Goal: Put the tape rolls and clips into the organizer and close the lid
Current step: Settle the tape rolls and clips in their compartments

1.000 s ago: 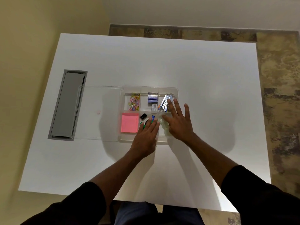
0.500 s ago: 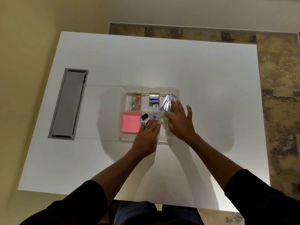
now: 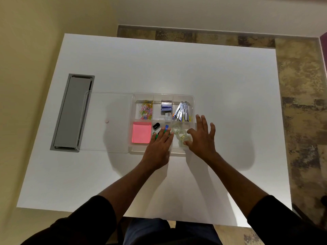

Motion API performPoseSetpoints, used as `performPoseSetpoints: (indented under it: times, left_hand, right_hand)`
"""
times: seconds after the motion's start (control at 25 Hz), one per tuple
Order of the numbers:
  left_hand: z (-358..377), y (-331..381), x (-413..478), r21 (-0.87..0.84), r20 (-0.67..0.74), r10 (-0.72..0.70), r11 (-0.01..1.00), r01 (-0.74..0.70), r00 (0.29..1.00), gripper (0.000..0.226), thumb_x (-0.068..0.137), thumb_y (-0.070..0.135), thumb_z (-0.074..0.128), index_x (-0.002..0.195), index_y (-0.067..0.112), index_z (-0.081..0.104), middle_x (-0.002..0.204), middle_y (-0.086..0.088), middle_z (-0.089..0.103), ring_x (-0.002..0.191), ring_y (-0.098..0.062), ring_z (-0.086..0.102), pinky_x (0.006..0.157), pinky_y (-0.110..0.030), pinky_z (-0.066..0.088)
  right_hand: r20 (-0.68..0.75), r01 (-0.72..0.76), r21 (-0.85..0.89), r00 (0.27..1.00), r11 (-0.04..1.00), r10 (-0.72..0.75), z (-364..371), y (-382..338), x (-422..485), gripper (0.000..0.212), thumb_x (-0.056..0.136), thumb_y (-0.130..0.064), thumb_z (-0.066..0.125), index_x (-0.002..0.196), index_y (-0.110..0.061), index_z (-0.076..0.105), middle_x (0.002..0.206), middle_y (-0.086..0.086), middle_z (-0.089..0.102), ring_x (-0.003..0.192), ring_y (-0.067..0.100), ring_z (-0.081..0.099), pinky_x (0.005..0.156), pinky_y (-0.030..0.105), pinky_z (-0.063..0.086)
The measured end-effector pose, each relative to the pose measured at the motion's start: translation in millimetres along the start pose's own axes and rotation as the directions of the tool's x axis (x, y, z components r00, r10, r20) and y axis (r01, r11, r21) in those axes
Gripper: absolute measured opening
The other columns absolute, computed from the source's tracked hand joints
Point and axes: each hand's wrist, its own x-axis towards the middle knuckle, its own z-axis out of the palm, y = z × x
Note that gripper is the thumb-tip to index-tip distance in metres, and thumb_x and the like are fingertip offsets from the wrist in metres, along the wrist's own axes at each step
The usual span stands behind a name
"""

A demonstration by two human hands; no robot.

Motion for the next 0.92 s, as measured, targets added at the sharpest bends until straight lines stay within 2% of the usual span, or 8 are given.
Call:
performPoseSetpoints:
  times: [0.12, 0.2, 0.4, 0.68, 0.76, 0.92]
  left_hand:
    - [2, 0, 0, 0.004, 0.002, -0.002, 1.000, 0.002, 1.000, 0.085, 0.104, 0.021, 0.060, 0.170, 0.013, 0.007, 0.181, -0.011, -0.003, 0.168, -0.031, -0.009, 0.137, -0.057, 0.010]
    - [3, 1, 1, 0.004, 0.003, -0.004, 1.000, 0.004, 1.000, 0.084, 0.104, 0.021, 0.059, 0.170, 0.013, 0.007, 0.181, -0.011, -0.002, 0.168, -0.030, -0.009, 0.137, -0.057, 0.010]
    - [5, 4, 2, -0.005, -0.013, -0.019, 1.000, 0.019, 1.000, 0.082, 0.105, 0.020, 0.059, 0.170, 0.013, 0.011, 0.181, -0.010, 0.002, 0.168, -0.030, -0.005, 0.137, -0.056, 0.010]
    - [5, 2, 3, 0.000, -0.036, -0.005, 1.000, 0.005, 0.999, 0.080, 0.104, 0.018, 0.061, 0.170, 0.014, 0.015, 0.181, -0.009, 0.008, 0.168, -0.031, 0.001, 0.136, -0.057, 0.015]
    - [5, 3, 4, 0.005, -0.046, -0.002, 1.000, 0.003, 0.999, 0.081, 0.103, 0.016, 0.062, 0.169, 0.014, 0.016, 0.180, -0.010, 0.010, 0.168, -0.031, 0.003, 0.136, -0.056, 0.014]
    - [7, 4, 4, 0.023, -0.060, -0.002, 1.000, 0.003, 0.998, 0.081, 0.102, 0.016, 0.063, 0.169, 0.013, 0.018, 0.180, -0.010, 0.011, 0.168, -0.032, 0.004, 0.135, -0.056, 0.012]
  right_hand:
    - [-0.008, -0.068, -0.021, 0.998, 0.997, 0.068, 1, -12, 0, 0.061, 0.084, -0.080, 0.062, 0.113, -0.028, 0.075, 0.177, 0.014, 0.011, 0.166, 0.034, 0.003, 0.127, 0.066, 0.007]
    - [-0.002, -0.098, -0.063, 0.995, 0.993, 0.098, 1, -20, 0, 0.071, 0.078, -0.084, 0.064, 0.116, -0.025, 0.073, 0.177, 0.016, 0.006, 0.166, 0.036, -0.001, 0.126, 0.068, 0.006]
    - [0.042, -0.150, -0.087, 0.987, 0.985, 0.154, 3, -36, 4, 0.062, 0.082, -0.070, 0.072, 0.122, -0.024, 0.069, 0.177, 0.018, 0.001, 0.165, 0.038, -0.005, 0.128, 0.068, 0.007]
    - [-0.026, -0.159, -0.063, 0.987, 0.985, 0.158, 5, -39, 10, 0.043, 0.092, -0.056, 0.066, 0.118, -0.021, 0.070, 0.177, 0.017, 0.002, 0.166, 0.036, -0.003, 0.128, 0.067, 0.008]
    - [-0.045, -0.149, -0.058, 0.988, 0.987, 0.147, 4, -37, 12, 0.047, 0.094, -0.059, 0.063, 0.120, -0.021, 0.070, 0.177, 0.017, 0.004, 0.166, 0.036, -0.001, 0.128, 0.067, 0.009]
    - [-0.027, -0.128, -0.072, 0.992, 0.989, 0.126, 0, -33, 11, 0.070, 0.090, -0.074, 0.060, 0.138, -0.022, 0.061, 0.177, 0.016, 0.003, 0.166, 0.037, 0.000, 0.128, 0.067, 0.006]
